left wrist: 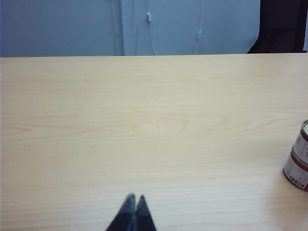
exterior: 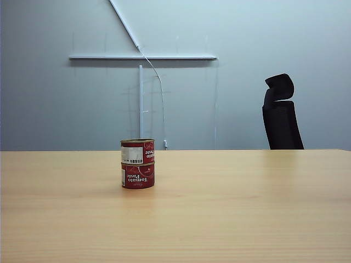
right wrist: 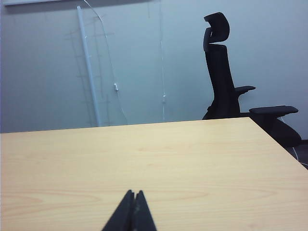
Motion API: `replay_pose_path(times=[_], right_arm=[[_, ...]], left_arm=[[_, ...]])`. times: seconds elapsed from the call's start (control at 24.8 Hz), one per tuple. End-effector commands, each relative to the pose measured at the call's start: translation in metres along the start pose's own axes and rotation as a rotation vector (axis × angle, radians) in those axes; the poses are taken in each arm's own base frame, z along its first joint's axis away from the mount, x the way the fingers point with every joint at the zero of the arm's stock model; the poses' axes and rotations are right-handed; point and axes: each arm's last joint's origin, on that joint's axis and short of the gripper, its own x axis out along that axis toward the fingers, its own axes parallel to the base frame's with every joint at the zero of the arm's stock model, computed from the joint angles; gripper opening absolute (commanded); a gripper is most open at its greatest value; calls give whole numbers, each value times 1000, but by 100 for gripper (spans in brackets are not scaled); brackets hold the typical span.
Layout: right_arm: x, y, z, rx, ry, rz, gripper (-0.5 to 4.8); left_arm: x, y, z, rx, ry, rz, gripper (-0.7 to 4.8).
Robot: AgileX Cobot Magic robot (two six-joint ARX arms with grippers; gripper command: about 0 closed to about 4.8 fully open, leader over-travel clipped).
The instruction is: Stack a can of tomatoes on the right onto the can of tomatoes on the left.
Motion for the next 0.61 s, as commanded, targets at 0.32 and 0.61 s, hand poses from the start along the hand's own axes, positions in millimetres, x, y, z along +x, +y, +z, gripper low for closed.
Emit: replay_pose_path(times=[0.32, 0.61], right_arm=[[0, 0, -3, -16, 23, 4, -8], [0, 0, -8, -54, 69, 3, -8]], left_arm=[[0, 0, 2, 1, -9, -2, -4], [0, 0, 2, 1, -9, -2, -4]])
